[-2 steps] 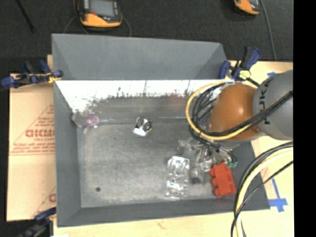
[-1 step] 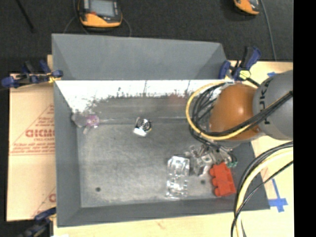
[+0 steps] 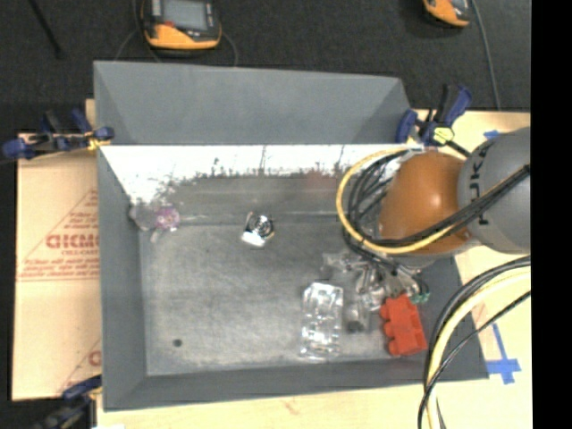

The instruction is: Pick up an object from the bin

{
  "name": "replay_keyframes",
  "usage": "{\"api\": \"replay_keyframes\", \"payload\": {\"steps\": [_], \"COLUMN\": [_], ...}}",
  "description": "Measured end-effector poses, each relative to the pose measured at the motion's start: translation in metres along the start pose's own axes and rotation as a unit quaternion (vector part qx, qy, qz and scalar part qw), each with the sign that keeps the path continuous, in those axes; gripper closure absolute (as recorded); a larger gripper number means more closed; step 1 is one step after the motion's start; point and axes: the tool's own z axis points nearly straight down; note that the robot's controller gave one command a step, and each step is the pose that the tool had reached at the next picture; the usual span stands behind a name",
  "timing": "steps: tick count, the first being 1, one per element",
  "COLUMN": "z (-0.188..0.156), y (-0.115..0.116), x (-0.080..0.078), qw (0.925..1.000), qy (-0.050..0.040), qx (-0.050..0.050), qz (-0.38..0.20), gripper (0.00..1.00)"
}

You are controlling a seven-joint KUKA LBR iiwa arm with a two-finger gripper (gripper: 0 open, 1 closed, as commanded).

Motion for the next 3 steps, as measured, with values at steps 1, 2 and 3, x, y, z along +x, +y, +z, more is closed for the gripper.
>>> {"api": "replay_keyframes", "payload": {"steps": [1,2,3], "z": [0.000,0.000,-0.001], "y": [0.000,0.000,0.023], "x": [0.000,0.000,0.041], "qw": [1.0000,1.0000,0.9999], "qy": [-0.0002,0.0000,-0.0031], "qx": [0.000,0.000,0.000], "qz": [0.000,-0.001,0.016], "gripper": [1.00,0.00,0.00]}}
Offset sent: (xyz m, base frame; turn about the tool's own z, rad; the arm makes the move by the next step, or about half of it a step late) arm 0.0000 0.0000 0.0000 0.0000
